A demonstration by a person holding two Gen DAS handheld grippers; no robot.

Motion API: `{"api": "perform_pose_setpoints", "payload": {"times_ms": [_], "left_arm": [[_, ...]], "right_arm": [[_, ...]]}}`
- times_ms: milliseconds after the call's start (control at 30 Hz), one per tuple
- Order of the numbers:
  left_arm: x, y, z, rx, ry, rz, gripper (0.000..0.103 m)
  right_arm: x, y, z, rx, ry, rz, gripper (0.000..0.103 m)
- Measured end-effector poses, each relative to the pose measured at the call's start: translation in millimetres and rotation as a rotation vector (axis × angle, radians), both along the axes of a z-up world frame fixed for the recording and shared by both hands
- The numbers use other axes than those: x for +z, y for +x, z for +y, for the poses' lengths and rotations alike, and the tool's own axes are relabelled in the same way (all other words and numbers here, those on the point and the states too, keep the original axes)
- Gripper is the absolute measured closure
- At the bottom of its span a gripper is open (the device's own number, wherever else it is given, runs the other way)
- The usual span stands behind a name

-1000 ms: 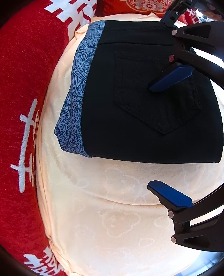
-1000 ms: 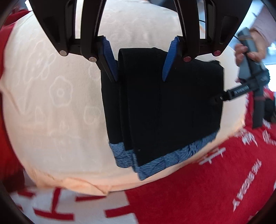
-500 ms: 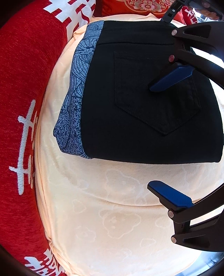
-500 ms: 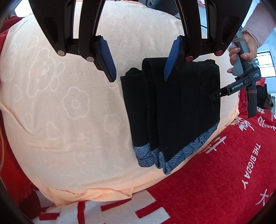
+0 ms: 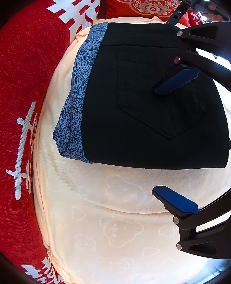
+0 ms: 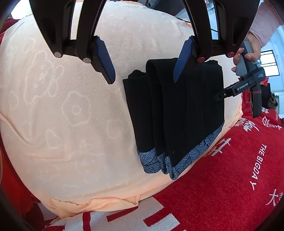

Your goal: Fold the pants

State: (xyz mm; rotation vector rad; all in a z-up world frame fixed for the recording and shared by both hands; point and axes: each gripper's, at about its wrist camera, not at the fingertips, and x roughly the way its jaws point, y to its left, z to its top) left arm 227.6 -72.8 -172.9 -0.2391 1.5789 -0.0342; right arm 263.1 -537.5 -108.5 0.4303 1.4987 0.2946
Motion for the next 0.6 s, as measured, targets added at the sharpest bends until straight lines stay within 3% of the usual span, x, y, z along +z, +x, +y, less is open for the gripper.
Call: {"api": "perform_pose_setpoints", "payload": {"times_ms": [600], "left_arm": [[17.1,-8.2,2.7,-0.035,-0.010,-0.024,0.000]], "right_arm": [[-4.6,6.0,-1.4,-0.005,0.021,0.012,0.031]]}}
